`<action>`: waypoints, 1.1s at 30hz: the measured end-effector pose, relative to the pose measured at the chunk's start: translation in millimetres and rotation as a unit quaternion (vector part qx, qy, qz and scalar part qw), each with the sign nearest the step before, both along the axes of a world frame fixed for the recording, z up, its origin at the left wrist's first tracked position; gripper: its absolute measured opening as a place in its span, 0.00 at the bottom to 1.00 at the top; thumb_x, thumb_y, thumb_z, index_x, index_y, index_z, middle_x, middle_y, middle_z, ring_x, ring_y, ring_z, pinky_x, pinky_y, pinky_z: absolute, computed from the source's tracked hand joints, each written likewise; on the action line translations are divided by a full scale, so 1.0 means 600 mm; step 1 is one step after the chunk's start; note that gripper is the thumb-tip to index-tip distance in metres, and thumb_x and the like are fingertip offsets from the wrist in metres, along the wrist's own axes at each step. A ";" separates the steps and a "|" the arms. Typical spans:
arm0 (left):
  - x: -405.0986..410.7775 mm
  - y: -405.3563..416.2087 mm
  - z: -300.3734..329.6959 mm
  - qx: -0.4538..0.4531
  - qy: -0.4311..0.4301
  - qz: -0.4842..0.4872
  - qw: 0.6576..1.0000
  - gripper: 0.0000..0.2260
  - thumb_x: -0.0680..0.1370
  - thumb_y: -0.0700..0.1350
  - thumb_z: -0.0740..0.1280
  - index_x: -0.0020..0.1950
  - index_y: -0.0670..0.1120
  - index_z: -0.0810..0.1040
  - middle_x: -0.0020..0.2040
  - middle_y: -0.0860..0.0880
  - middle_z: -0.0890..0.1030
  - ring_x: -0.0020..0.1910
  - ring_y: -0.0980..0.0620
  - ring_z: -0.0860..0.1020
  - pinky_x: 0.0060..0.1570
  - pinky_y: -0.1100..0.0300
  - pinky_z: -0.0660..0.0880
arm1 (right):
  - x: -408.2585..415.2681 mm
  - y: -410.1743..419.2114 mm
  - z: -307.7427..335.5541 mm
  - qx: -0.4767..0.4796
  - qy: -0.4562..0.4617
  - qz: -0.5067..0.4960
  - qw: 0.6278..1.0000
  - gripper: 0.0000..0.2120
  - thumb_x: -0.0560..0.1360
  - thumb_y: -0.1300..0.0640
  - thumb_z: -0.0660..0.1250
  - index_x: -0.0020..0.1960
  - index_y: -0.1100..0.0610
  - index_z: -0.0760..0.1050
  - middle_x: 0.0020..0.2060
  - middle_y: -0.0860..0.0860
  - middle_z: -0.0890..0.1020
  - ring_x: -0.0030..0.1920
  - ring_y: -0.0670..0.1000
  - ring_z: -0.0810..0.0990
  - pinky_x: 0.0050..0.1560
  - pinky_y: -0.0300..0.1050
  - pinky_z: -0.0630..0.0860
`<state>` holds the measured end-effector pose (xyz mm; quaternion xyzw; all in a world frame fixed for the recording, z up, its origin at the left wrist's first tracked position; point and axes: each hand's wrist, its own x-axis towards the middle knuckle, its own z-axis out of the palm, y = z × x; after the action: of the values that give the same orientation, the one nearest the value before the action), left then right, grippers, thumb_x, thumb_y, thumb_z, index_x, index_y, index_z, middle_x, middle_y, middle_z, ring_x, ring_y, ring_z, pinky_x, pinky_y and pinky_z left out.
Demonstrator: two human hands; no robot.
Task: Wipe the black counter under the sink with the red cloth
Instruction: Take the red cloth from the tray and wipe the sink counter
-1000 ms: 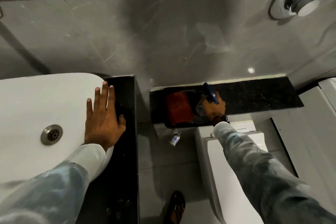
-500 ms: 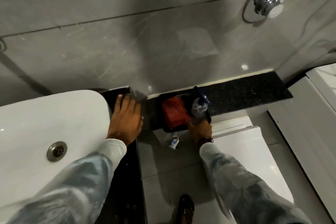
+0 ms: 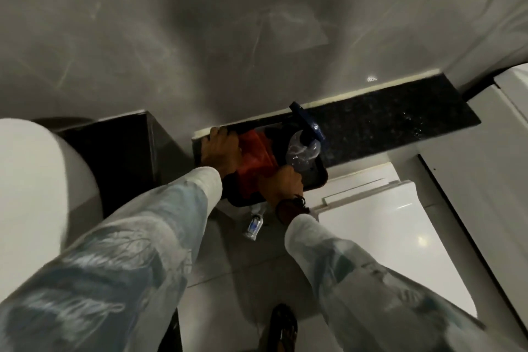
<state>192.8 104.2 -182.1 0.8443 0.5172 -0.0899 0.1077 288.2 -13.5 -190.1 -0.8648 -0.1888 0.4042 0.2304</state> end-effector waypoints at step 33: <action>-0.502 -0.476 0.233 -0.237 -0.269 0.139 0.923 0.12 0.77 0.40 0.69 0.60 0.41 0.80 0.58 0.40 0.84 0.59 0.41 0.82 0.58 0.54 0.76 | -0.414 -0.476 0.218 -0.016 0.104 0.040 0.994 0.19 0.61 0.43 0.83 0.40 0.54 0.81 0.37 0.48 0.82 0.40 0.51 0.81 0.41 0.44 0.76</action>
<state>-108.3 -181.7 -42.1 0.7061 0.5445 0.0369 0.4511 39.5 -299.3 -59.1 -0.8134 -0.1915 0.5038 0.2188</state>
